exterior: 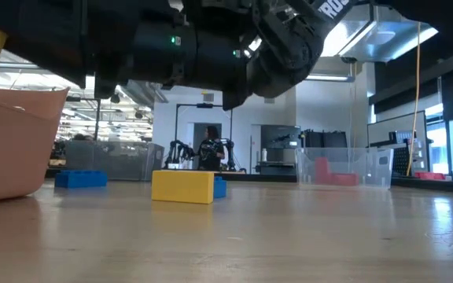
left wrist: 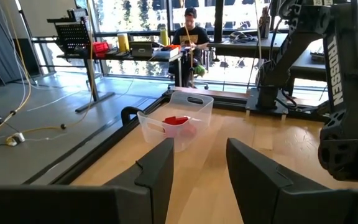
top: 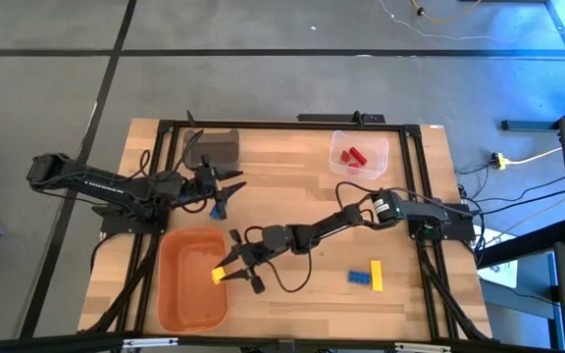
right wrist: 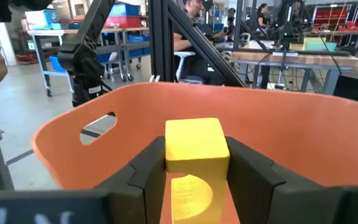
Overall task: Sort & place blocks by color
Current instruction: Put the top yellow block into the orange bin, then put the left yellow block into the orange bin
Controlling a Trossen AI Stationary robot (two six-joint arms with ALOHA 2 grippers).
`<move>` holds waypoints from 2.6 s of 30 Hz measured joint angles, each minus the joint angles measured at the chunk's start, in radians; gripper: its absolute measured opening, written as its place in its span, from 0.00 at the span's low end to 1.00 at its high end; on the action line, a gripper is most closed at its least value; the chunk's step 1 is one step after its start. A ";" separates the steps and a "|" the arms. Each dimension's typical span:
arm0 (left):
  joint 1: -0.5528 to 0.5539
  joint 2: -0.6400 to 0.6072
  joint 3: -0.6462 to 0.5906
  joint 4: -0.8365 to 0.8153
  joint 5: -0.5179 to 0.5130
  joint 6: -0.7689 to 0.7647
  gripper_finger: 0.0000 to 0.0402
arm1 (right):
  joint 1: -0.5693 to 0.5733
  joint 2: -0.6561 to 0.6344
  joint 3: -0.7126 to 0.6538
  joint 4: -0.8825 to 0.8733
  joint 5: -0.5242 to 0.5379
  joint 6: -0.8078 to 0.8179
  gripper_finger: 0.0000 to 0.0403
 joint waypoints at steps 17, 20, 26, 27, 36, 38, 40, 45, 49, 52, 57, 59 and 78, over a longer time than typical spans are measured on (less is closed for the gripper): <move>0.000 0.000 0.000 0.000 0.000 0.000 0.35 | 0.001 0.002 0.000 -0.008 0.085 -0.025 0.68; 0.000 0.000 0.000 0.000 0.000 0.000 0.35 | 0.000 0.002 0.000 -0.011 0.078 -0.024 0.77; 0.000 0.000 0.000 -0.007 0.000 0.000 0.35 | 0.001 -0.023 0.000 -0.042 0.032 -0.024 0.80; 0.000 0.000 0.000 -0.007 0.000 0.000 0.35 | 0.001 -0.029 0.000 -0.054 0.030 -0.024 0.80; 0.000 0.000 0.000 -0.019 0.000 0.000 0.35 | -0.036 -0.215 -0.204 -0.086 0.007 -0.031 0.77; 0.000 0.000 0.000 -0.019 0.000 0.000 0.35 | -0.049 -0.289 -0.332 -0.031 0.045 -0.033 0.76; 0.000 0.000 0.000 -0.019 0.000 0.001 0.35 | -0.059 -0.376 -0.487 0.051 0.112 -0.038 0.76; 0.000 0.000 0.000 -0.011 0.000 0.018 0.35 | -0.091 -0.631 -0.878 0.301 0.321 -0.073 0.75; 0.000 0.000 0.000 -0.005 0.000 0.019 0.35 | -0.119 -0.859 -1.117 0.426 0.404 -0.060 0.75; 0.000 0.000 0.000 -0.004 0.000 0.019 0.35 | -0.135 -1.026 -1.241 0.417 0.427 -0.023 0.75; 0.000 0.000 0.000 -0.004 0.021 0.017 0.35 | -0.166 -1.256 -1.347 0.320 0.427 0.079 0.75; 0.000 0.000 0.000 -0.004 0.048 0.018 0.35 | -0.182 -1.341 -1.352 0.203 0.412 0.122 0.75; 0.000 0.001 0.000 -0.007 0.078 0.017 0.35 | -0.189 -1.585 -1.174 -0.462 0.367 0.055 0.75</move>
